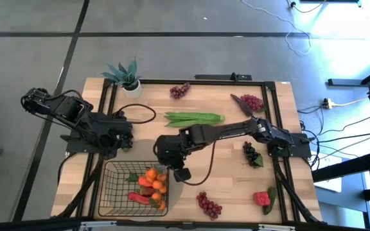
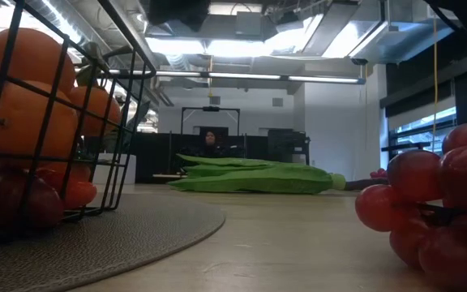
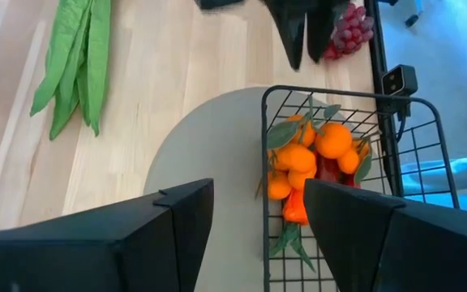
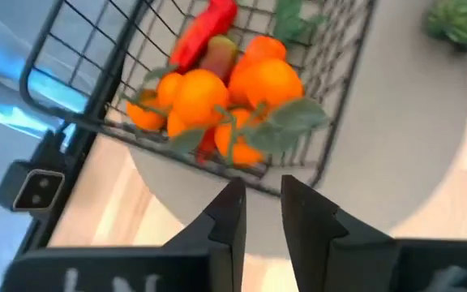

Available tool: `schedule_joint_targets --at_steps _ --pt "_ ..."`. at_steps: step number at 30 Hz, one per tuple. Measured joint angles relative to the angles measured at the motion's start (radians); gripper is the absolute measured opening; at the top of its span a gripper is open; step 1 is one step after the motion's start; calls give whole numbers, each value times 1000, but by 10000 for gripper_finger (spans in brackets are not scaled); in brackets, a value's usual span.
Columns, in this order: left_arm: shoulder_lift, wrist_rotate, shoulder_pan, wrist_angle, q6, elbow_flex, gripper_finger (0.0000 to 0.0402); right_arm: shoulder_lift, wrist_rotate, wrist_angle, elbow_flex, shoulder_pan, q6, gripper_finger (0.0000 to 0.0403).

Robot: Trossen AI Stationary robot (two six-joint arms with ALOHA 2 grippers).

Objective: Build produce basket
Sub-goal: Put the eggplant into the wire basket

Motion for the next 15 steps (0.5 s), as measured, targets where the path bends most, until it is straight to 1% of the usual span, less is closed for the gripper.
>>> schedule_joint_targets --at_steps 2,7,12,15 --pt "0 0 0 -1 0 0 181 -16 15 -18 0 0 18 67" --pt "0 -2 0 -17 0 0 181 -65 68 -156 0 0 78 67" --pt "0 -56 0 -60 0 0 181 -109 195 -306 0 -1 163 67" --pt "0 -62 0 -61 1 0 181 -143 277 -395 0 -1 237 67"
